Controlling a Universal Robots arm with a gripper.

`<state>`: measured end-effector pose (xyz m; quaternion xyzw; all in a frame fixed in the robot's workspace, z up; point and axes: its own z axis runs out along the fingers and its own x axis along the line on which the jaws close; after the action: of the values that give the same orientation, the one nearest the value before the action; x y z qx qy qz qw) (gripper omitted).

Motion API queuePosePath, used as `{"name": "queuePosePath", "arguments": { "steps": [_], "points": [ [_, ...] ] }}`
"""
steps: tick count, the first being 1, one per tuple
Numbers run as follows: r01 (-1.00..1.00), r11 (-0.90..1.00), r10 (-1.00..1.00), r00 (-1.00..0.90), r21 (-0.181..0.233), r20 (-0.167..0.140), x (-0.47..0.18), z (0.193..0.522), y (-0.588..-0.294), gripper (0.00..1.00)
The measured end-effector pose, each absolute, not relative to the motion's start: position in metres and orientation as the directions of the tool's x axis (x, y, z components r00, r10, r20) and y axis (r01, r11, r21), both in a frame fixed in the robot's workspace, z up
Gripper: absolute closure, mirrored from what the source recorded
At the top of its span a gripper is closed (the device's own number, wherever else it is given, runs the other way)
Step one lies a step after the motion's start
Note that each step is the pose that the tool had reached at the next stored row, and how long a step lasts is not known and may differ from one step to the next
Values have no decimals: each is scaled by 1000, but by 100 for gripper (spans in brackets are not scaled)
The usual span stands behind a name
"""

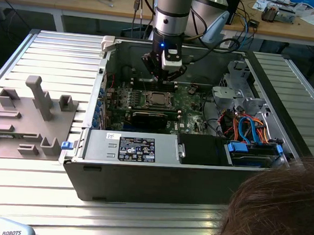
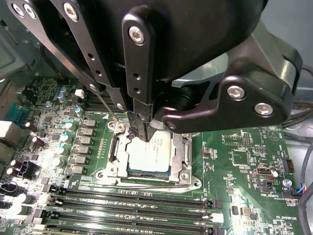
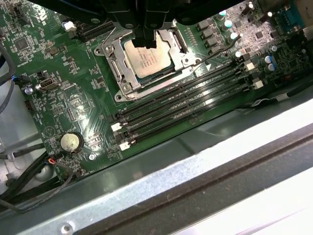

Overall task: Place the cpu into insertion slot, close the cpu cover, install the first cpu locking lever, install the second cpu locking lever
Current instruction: 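Install the first cpu locking lever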

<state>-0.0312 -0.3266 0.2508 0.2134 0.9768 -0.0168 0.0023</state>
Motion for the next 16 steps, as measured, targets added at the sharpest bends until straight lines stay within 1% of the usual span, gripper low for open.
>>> {"name": "queuePosePath", "arguments": {
  "steps": [16],
  "points": [
    [405, 914, 405, -914, -32, -12, -31, 251, -327, 89]
  ]
}}
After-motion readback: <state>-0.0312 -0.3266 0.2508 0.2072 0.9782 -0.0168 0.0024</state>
